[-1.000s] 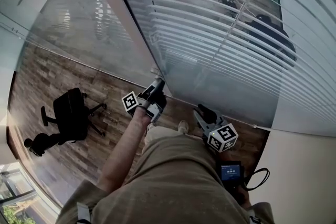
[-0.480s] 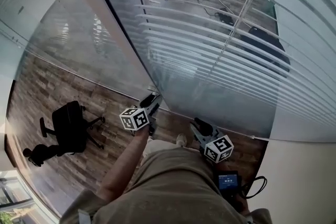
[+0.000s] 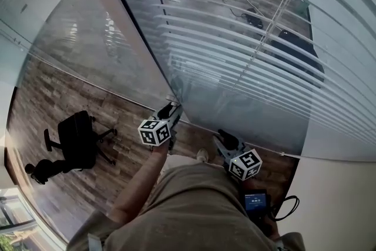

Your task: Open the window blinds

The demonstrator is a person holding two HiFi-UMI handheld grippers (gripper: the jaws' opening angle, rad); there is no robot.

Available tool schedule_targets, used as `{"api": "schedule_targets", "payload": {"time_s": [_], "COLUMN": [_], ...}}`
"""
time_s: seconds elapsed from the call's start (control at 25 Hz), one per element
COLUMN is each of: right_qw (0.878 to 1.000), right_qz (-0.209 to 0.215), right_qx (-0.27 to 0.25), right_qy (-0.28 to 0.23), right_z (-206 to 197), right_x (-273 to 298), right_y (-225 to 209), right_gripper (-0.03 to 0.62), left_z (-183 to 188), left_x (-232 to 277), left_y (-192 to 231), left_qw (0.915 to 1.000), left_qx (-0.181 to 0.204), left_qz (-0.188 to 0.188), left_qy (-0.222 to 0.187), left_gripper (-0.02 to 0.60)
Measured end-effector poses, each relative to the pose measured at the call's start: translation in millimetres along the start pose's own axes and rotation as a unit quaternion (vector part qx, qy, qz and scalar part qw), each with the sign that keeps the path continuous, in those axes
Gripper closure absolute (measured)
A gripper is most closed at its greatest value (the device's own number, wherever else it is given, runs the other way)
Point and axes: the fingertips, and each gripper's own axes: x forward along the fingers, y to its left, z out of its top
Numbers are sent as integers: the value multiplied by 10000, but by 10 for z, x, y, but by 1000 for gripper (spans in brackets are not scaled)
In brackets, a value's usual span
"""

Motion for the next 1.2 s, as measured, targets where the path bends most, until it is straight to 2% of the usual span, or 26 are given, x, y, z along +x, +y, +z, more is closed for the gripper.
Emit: {"api": "schedule_targets", "payload": {"time_s": [0.08, 0.16, 0.32, 0.48, 0.56, 0.8, 0.92, 1.0, 1.08, 1.2], "right_qw": [10000, 10000, 10000, 10000, 10000, 10000, 9999, 9999, 9999, 9999], "right_qz": [11, 10, -8, -19, -31, -57, -70, -78, -83, -72], "right_qx": [-15, -24, -7, 26, 38, 52, 58, 61, 69, 68], "right_qy": [3, 2, 7, -29, -37, -58, -61, -69, -76, -83], "right_z": [5, 41, 143, 103, 73, 79, 68, 57, 39, 27], "right_x": [0, 3, 27, -24, -20, -65, -96, -104, -111, -126], "right_y": [24, 50, 66, 54, 74, 53, 43, 51, 52, 58], "right_gripper": [476, 476, 476, 476, 476, 476, 476, 476, 476, 476], "left_z": [8, 79, 276, 209, 141, 80, 71, 62, 47, 41], "left_x": [-27, -68, -76, -54, -61, -40, -39, -47, -47, -42], "left_y": [1, -4, -53, -54, 11, 38, 35, 48, 58, 42], "left_qw": [9997, 9972, 9832, 9742, 9734, 9880, 9966, 9992, 9975, 9862], "left_qx": [190, 627, 1622, 1987, 1962, 1219, 506, -84, -702, -1620], "left_qz": [145, 413, 831, 1044, 1117, 884, 595, 358, 97, -323], "left_qy": [16, 44, 141, 246, 378, 352, 265, 177, 76, -48], "left_gripper": [402, 402, 402, 402, 409, 443, 446, 446, 446, 446]}}
